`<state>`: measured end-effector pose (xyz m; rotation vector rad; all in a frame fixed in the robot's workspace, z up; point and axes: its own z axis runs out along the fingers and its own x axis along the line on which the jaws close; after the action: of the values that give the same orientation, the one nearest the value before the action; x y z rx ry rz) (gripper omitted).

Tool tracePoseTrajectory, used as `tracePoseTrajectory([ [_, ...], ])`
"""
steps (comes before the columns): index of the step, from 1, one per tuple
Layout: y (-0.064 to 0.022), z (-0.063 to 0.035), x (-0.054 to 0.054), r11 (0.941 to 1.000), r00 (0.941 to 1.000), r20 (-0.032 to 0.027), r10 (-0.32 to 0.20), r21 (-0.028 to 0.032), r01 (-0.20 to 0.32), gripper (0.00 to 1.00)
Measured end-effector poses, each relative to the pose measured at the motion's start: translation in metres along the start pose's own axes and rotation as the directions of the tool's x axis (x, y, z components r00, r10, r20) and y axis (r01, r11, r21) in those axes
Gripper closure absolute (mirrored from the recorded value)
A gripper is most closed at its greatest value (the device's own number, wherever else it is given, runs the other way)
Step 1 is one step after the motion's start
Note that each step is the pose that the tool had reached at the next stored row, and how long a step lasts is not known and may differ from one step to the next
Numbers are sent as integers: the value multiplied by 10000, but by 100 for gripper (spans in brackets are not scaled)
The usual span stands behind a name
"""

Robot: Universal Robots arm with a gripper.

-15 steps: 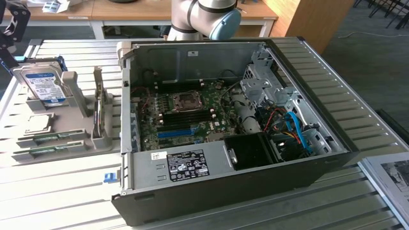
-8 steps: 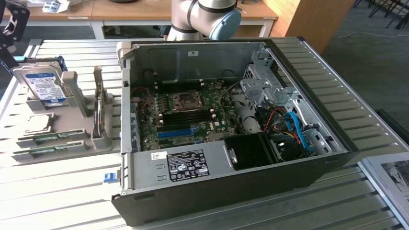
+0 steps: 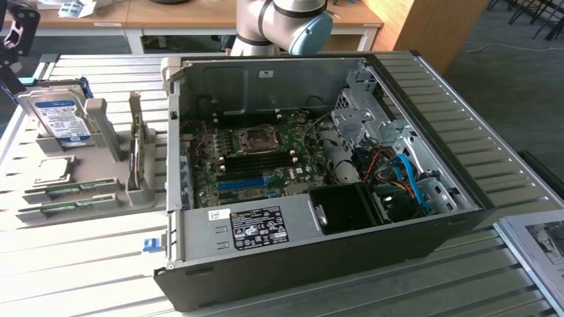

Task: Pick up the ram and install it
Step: 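Pick up the ram and move it above insertion slot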

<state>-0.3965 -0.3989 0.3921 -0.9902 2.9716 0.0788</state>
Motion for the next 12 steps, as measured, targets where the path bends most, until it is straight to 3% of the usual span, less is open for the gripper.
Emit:
tracePoseTrajectory([
  [6, 0, 1, 0, 9984, 9984, -25, -569, -15, 569, 90],
  [12, 0, 3, 0, 9923, 9923, -54, -1239, -33, 1239, 90],
])
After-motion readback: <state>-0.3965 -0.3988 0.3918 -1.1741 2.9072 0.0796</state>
